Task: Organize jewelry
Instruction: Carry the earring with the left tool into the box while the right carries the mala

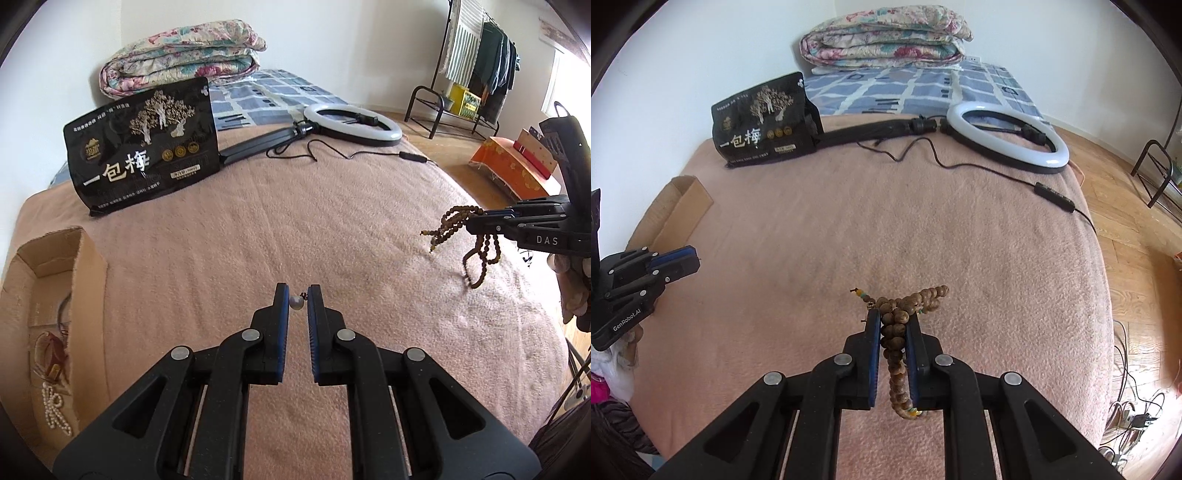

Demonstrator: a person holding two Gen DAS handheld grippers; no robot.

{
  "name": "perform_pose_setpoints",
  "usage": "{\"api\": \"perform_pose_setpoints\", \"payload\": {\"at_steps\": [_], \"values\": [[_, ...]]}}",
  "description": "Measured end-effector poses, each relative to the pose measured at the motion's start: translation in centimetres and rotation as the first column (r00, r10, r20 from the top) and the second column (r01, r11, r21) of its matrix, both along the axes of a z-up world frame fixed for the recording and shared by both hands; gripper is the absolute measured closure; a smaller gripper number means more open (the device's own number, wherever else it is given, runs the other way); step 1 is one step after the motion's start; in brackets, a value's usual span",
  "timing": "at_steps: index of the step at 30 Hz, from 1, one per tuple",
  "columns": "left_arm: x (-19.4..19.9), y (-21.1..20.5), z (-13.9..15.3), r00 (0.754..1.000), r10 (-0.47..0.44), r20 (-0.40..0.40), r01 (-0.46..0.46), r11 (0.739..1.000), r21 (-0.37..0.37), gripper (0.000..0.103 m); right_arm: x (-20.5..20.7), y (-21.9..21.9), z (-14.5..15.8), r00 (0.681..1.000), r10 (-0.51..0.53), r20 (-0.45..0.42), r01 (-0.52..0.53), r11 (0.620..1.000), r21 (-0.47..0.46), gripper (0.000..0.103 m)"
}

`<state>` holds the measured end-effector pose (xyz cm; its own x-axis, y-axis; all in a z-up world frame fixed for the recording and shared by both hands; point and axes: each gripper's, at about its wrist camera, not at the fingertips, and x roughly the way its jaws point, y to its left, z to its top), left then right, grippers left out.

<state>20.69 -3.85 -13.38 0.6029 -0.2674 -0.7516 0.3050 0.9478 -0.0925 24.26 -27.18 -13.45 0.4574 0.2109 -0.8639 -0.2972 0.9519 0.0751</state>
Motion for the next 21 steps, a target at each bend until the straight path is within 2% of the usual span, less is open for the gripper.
{"api": "perform_pose_setpoints", "payload": {"at_steps": [21], "values": [[-5.3, 6.7, 6.4, 0.992, 0.082, 0.1, -0.078, 0.996, -0.04, 0.095, -5.0, 6.9, 7.8, 0.99, 0.048, 0.132, -0.055, 0.997, 0.045, 0.093]]}}
